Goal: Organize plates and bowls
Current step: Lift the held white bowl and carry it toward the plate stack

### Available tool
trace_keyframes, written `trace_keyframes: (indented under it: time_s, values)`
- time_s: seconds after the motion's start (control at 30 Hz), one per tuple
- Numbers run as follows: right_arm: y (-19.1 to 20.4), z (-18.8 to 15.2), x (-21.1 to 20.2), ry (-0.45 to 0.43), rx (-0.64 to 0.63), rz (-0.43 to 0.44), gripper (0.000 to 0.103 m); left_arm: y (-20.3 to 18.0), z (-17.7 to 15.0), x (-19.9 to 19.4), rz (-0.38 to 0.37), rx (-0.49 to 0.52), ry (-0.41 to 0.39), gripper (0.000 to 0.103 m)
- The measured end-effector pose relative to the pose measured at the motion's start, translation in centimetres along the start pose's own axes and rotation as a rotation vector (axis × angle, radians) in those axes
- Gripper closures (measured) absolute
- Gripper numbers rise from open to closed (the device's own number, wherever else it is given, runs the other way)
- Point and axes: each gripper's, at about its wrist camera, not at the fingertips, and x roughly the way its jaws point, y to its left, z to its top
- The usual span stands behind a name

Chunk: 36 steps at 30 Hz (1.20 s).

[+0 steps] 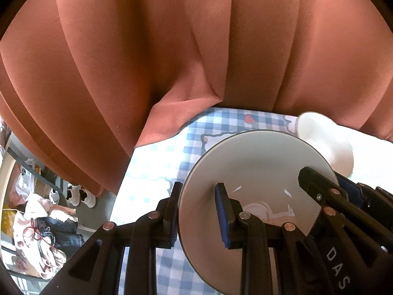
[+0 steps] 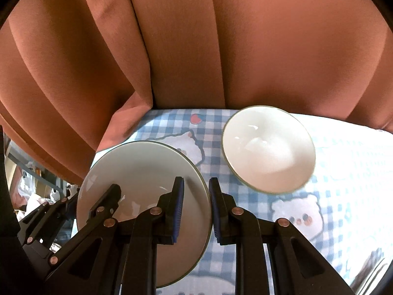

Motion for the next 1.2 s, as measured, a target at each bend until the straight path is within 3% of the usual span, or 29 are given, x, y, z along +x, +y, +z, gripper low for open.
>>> trace_keyframes:
  time_s: [0.67,1.2]
  values:
    - [-1.4,-6.8,-13.4,-0.109,0.071,-0.087,0.079,-1.9,-5.8,-11.1,-0.102,0.082,-0.081,0.078]
    - [-7.0,-14.3,-18.9,-0.094,0.118,-0.117,0.079,-7.5,-12.6,-15.9,-0.13,0.135,-0.06,0.078]
